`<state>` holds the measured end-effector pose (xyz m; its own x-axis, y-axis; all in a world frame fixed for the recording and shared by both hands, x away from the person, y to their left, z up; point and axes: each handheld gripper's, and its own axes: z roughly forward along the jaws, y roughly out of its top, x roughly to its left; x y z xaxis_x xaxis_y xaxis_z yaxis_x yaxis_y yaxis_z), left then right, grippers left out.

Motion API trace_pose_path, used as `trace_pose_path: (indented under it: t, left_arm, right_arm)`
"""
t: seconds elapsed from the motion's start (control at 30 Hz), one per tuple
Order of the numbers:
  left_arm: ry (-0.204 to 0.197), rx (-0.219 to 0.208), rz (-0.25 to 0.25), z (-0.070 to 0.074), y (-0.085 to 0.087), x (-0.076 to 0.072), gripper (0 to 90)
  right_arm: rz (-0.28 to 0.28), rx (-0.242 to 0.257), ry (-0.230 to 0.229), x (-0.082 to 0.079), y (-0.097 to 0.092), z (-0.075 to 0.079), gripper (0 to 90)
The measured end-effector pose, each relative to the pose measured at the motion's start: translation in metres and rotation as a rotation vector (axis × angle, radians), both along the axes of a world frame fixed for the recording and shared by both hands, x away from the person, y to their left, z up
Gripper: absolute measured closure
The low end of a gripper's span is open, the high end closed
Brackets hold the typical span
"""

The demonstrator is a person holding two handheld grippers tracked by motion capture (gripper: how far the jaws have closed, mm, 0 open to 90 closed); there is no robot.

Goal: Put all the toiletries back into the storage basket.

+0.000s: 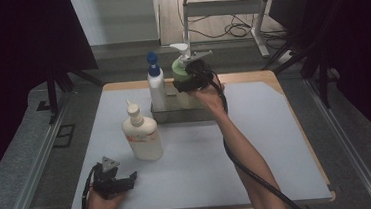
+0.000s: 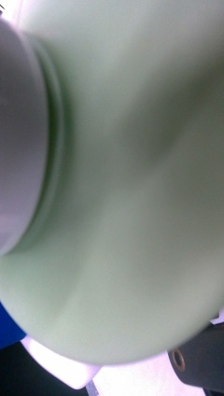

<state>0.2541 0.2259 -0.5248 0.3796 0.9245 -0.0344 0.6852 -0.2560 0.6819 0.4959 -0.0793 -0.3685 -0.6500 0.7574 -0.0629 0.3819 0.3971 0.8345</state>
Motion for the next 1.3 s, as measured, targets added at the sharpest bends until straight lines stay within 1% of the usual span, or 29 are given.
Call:
trace_pose_path:
  t: [0.57, 1.0, 1.3]
  left_arm:
    - [0.000, 0.000, 0.000, 0.000, 0.000, 0.000, 11.9]
    - [0.000, 0.000, -0.001, 0.000, 0.000, 0.000, 11.9]
    - [0.000, 0.000, 0.000, 0.000, 0.000, 0.000, 11.9]
  right_arm:
    - [0.006, -0.003, 0.035, 0.000, -0.002, -0.017, 11.9]
    - [0.013, -0.009, 0.064, 0.000, 0.001, -0.030, 11.9]
    - [0.015, -0.014, 0.075, 0.001, 0.000, -0.034, 11.8]
